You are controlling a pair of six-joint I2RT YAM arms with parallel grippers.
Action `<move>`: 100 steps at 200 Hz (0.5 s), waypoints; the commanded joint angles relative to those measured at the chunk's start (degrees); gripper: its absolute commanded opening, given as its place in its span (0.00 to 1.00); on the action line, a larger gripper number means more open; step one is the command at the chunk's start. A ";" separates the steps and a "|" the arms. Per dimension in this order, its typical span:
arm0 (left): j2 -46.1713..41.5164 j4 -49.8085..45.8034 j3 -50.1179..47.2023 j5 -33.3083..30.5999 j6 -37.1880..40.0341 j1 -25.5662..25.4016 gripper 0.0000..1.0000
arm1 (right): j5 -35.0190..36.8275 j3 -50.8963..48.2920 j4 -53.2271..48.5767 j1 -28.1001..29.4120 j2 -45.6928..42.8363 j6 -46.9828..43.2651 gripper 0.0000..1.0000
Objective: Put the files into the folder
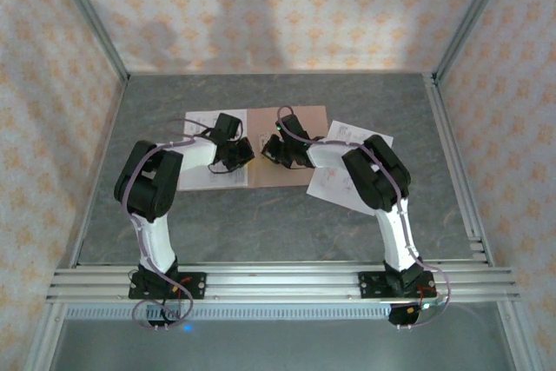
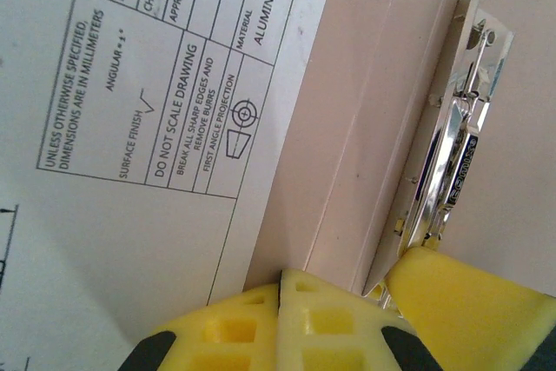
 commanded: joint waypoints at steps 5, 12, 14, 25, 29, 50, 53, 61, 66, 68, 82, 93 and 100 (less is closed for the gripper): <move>6.73 -14.75 -4.30 -6.66 1.27 0.21 0.00 | 4.94 -1.30 -11.27 0.67 4.22 -0.09 0.00; 6.57 -14.90 -4.25 -6.96 1.18 0.26 0.00 | 6.04 0.00 -14.46 0.67 4.48 -1.23 0.00; 6.55 -14.92 -4.19 -7.01 1.24 0.29 0.00 | 6.27 0.27 -15.27 0.67 4.61 -1.59 0.00; 6.20 -15.11 -4.25 -7.30 1.00 0.37 0.00 | 8.09 1.92 -19.60 0.79 5.01 -3.62 0.00; 6.15 -15.13 -4.25 -7.35 0.97 0.45 0.00 | 8.61 2.42 -20.86 0.76 5.11 -4.19 0.00; 5.93 -15.07 -4.38 -7.37 0.69 0.73 0.00 | 11.39 5.61 -28.66 0.93 6.31 -8.19 0.00; 5.87 -15.08 -4.42 -7.36 0.64 0.73 0.00 | 11.87 6.46 -30.22 0.97 6.68 -8.85 0.00; 5.76 -14.91 -4.57 -7.44 0.51 0.82 0.00 | 12.89 8.34 -33.66 1.10 7.60 -10.59 0.00; 5.68 -14.84 -4.58 -7.35 0.51 0.90 0.00 | 13.37 9.19 -35.35 1.20 8.19 -11.32 0.00; 5.72 -14.84 -4.60 -7.37 0.41 0.91 0.00 | 13.68 9.45 -35.85 1.20 8.33 -11.63 0.00; 5.68 -14.82 -4.56 -7.37 0.33 0.91 0.00 | 15.80 11.02 -39.65 1.45 9.26 -13.21 0.00; 5.67 -14.75 -4.52 -7.32 0.25 1.00 0.00 | 16.60 11.96 -41.69 1.51 10.07 -13.88 0.00; 5.75 -14.80 -4.38 -7.30 0.20 1.00 0.00 | 16.66 12.00 -42.05 1.47 10.38 -14.02 0.00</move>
